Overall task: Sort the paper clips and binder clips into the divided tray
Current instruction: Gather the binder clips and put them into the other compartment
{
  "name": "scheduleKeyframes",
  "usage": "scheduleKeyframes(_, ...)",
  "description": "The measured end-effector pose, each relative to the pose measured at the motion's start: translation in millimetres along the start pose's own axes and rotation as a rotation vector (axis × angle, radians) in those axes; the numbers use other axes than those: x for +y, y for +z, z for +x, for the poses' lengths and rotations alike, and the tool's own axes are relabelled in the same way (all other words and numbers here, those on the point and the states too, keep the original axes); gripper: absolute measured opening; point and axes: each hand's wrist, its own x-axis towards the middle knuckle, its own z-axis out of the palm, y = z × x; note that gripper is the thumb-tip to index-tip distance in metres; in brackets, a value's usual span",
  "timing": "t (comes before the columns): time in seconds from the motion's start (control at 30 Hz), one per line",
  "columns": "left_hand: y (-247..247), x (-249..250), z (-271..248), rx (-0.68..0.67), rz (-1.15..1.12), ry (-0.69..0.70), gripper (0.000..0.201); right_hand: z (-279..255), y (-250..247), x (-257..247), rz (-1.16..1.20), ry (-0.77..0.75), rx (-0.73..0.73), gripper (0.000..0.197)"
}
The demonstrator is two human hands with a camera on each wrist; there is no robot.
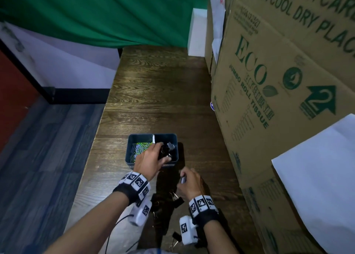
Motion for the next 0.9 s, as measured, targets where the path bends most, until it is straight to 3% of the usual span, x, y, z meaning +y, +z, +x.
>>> scheduleKeyframes(0.17, 26.1, -18.5, -34.8, 0.002, 0.038, 0.090, 0.018, 20.6, -34.0, -47.7, 0.169, -0.200, 0.138, 0.036)
scheduleKeyframes(0.23, 43.3, -30.1, -54.9, -0.069, 0.052, 0.060, 0.017, 28.6, -43.3, -62.7, 0.221, -0.266, 0.183, 0.036)
scheduleKeyframes(0.4, 69.9, -46.6, -99.3, -0.476, 0.123, -0.063, 0.081, 22.1, -39.1, -49.8, 0.177, -0.233, 0.201, 0.032)
scheduleKeyframes(0.47, 76.2, -47.0, -114.8, -0.583, 0.136, -0.066, 0.102, 14.6, -19.6, -21.7, 0.049, -0.150, 0.036, 0.034)
scheduleKeyframes(0.57, 86.5, -42.6, -131.4, -0.640, 0.192, -0.003, 0.118, 0.5, 13.7, 23.6, -0.174, -0.036, -0.319, 0.080)
scheduleKeyframes(0.63, 93.7, -39.7, -135.9, -0.641, 0.219, 0.036, 0.114, -12.3, 30.6, 43.0, -0.309, -0.034, -0.435, 0.102)
scheduleKeyframes(0.7, 100.3, -38.5, -136.2, -0.637, 0.217, 0.075, 0.099, -22.6, 43.8, 54.6, -0.429, -0.094, -0.424, 0.107)
scheduleKeyframes(0.83, 102.2, -37.3, -132.6, -0.594, 0.177, 0.130, 0.058, -28.3, 59.6, 61.9, -0.400, -0.197, -0.201, 0.079)
scheduleKeyframes(0.9, 99.5, -37.3, -130.2, -0.602, 0.163, 0.141, 0.052, -28.3, 62.6, 61.1, -0.410, -0.234, -0.148, 0.070)
